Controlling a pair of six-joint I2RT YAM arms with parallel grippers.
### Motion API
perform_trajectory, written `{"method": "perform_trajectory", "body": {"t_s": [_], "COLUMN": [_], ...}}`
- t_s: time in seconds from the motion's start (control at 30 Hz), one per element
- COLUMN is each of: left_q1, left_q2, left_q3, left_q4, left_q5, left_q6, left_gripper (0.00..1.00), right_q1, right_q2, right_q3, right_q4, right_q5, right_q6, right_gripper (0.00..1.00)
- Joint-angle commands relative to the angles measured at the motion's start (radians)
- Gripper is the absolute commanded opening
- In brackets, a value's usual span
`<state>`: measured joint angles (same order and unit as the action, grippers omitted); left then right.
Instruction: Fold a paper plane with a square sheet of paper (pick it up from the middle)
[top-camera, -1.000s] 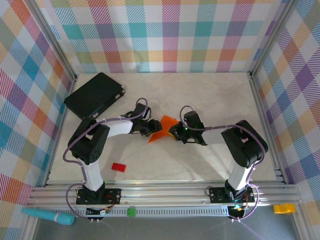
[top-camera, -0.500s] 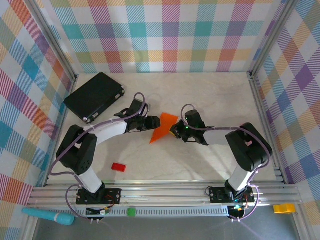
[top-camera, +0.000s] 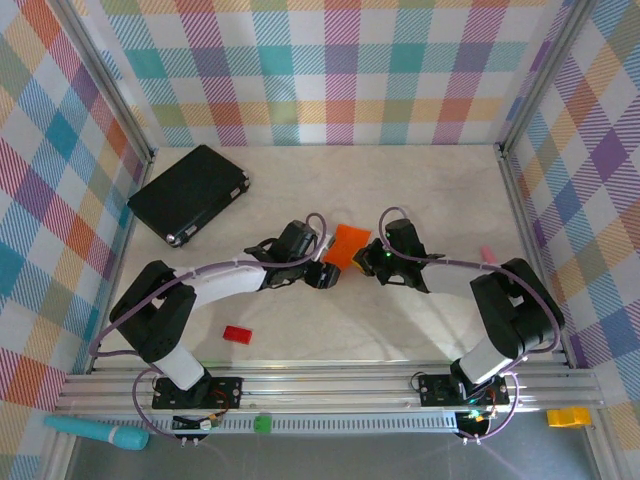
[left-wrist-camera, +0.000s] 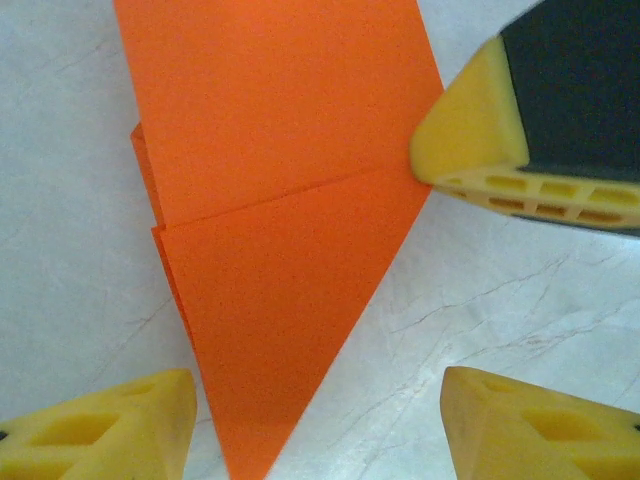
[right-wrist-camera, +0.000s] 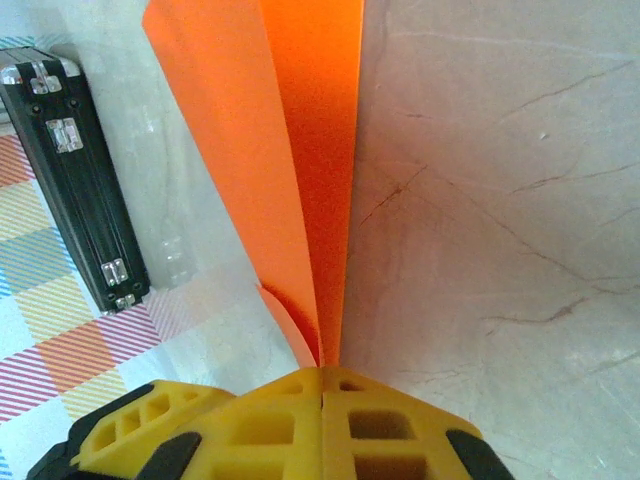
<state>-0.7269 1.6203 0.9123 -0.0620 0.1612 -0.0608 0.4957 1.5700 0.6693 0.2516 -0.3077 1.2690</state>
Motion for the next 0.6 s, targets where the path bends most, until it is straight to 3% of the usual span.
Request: {"method": "perform_trajectory", "body": {"t_s": [0.0,0.17,0.57], "left_q1": [-0.022,-0.033,-0.038], "left_q2": [-0.002,0.001,0.036], "left_q3": [-0.025,-0.064,-0.097], "left_q4": [0.078,0.149,0.238], "left_q5": [-0.047,-0.077,-0.012], "left_q6": [0.134,0.202,0.301], "left_gripper": [0.65,0.64,0.63], "right_q1": [-0.006,-0.008,-0.009], "right_q2": [-0.029,-0.019,0.063], "right_q3": [0.017,0.066,0.121], "right_q4": [-0.049,-0.103,-0.083], "right_q5": [-0.031,-0.055,-0.108], "right_q6": [0.012,-0.007,0.004], "right_gripper": [0.01,0.01,0.01]}}
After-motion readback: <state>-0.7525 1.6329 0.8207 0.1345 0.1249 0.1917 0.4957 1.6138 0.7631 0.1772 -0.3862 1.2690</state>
